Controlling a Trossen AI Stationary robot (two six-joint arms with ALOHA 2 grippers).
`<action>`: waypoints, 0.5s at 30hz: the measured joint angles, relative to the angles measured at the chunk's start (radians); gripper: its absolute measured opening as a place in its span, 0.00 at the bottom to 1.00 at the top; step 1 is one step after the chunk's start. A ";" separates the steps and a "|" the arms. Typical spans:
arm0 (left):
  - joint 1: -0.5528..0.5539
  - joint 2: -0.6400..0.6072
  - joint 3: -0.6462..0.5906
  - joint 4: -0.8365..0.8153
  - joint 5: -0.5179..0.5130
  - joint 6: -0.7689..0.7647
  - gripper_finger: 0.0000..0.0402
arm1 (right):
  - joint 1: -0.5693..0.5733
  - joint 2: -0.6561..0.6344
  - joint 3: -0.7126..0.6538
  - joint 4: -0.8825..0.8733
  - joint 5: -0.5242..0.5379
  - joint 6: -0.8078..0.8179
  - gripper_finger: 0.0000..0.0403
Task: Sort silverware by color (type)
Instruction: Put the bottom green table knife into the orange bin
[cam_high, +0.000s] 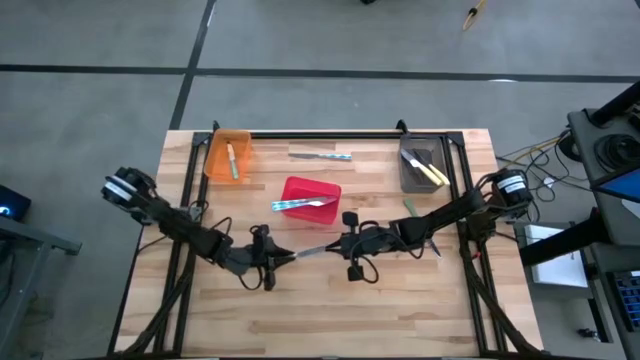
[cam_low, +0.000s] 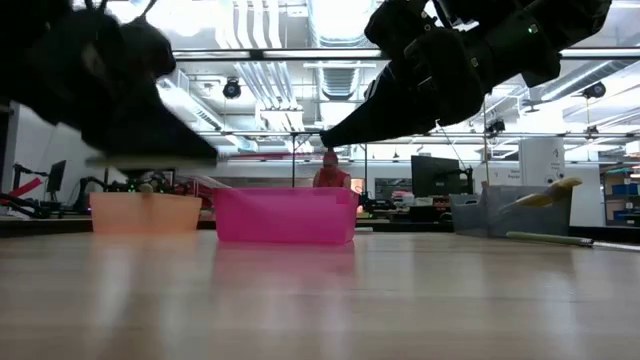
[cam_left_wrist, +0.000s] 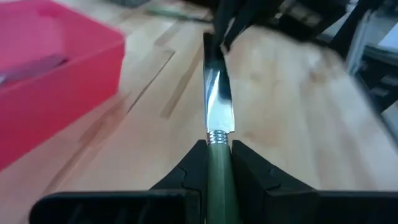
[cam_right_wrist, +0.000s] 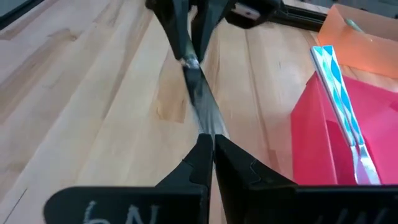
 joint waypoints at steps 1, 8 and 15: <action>-0.009 -0.016 0.010 -0.025 -0.010 -0.006 0.08 | 0.000 -0.005 0.000 0.001 -0.001 -0.005 0.02; -0.055 -0.147 0.131 -0.348 -0.063 -0.092 0.08 | 0.000 -0.060 0.000 -0.019 -0.002 -0.016 0.02; -0.065 -0.258 0.334 -0.858 -0.075 -0.205 0.08 | 0.000 -0.122 0.000 -0.034 0.001 -0.062 0.02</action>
